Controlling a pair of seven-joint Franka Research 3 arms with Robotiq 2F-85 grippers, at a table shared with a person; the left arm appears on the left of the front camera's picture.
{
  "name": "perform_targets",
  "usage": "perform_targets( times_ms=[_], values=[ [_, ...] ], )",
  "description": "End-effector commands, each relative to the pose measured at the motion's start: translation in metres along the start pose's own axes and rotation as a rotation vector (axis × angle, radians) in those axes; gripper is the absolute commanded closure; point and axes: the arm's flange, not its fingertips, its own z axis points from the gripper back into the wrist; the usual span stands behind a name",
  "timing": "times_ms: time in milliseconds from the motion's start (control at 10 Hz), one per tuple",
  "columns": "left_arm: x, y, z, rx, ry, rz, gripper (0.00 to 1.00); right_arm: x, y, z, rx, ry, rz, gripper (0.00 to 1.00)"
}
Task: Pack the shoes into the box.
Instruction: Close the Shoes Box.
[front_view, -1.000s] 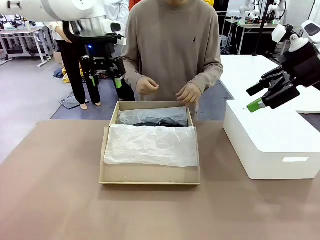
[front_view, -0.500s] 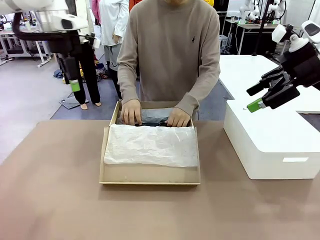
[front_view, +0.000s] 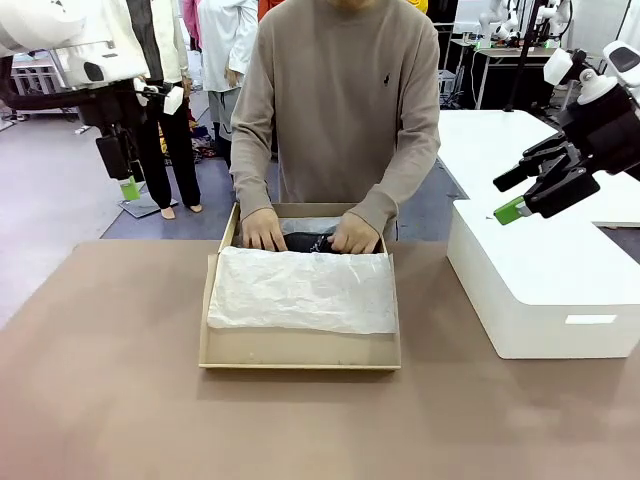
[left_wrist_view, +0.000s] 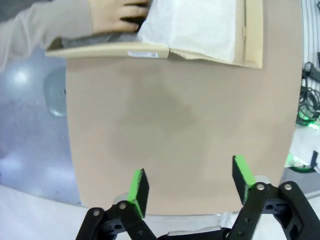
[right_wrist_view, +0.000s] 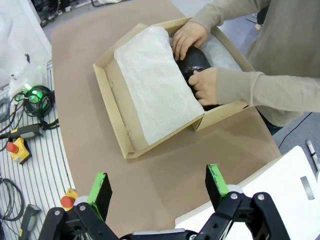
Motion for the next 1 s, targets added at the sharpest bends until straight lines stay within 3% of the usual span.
perform_targets(
  times_ms=[0,200,800,900],
  values=[
    [-0.007,-0.007,-0.003,0.008,-0.027,-0.122,0.65,0.0,-0.004,-0.001,0.012,-0.031,0.023,0.0],
    [-0.003,-0.007,-0.001,0.02,-0.017,-0.14,1.0,0.0,-0.004,-0.001,0.012,-0.031,0.023,0.0],
    [-0.003,-0.011,0.006,0.025,-0.017,-0.152,1.0,0.0,-0.004,-0.001,0.012,-0.031,0.023,0.0],
    [0.002,-0.008,0.012,-0.005,-0.05,-0.01,1.0,0.0,-0.004,-0.001,0.012,-0.031,0.023,0.0]
  ],
)
